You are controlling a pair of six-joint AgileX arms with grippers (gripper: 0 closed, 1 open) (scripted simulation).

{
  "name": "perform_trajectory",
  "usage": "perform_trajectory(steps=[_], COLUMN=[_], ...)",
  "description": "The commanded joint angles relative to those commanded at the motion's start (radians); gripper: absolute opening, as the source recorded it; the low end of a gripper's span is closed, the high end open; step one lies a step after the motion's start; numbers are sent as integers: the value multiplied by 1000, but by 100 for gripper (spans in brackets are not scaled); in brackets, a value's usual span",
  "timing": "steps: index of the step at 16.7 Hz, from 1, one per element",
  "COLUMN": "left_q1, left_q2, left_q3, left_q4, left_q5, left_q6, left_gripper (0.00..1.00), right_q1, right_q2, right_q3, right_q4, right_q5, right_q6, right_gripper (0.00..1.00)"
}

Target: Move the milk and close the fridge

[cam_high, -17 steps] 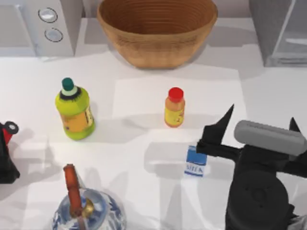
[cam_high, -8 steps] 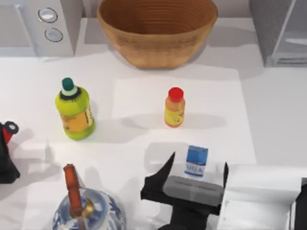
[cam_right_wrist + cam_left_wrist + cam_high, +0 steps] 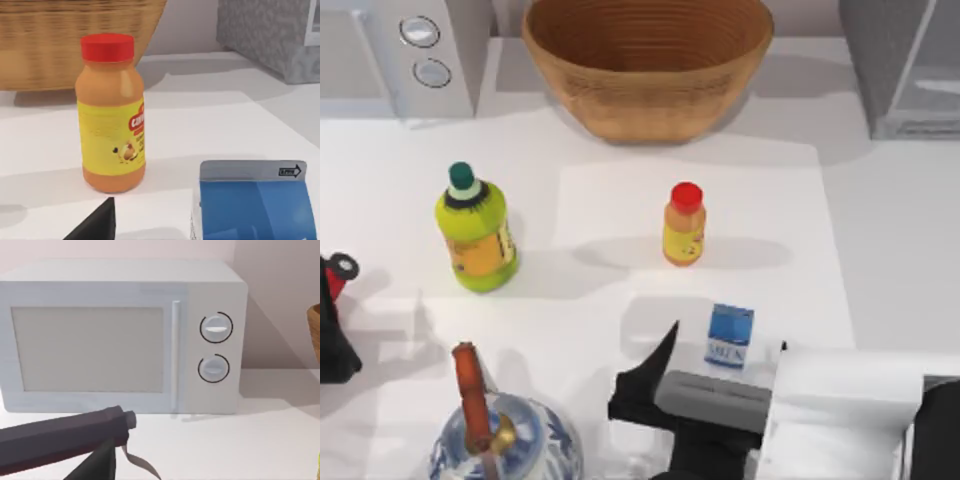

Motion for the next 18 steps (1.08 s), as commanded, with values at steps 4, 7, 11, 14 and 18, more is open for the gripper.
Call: perform_trajectory(steps=[4,7,11,14,18], left_q1=[0,0,0,0,0], left_q2=[0,0,0,0,0], left_q3=[0,0,0,0,0], left_q4=[0,0,0,0,0], left_q5=[0,0,0,0,0], left_q6=[0,0,0,0,0], left_gripper=[100,100,100,100,100], right_q1=[-71,-109,-109,-109,-109], right_q2=[27,43,43,43,43], right_q3=[18,27,27,27,27], right_q4=[89,135,136,136,136], right_q5=[-72,-109,-110,-110,-110], right_q6=[-79,-117,-118,-118,-118], right_gripper=[100,100,92,70,40])
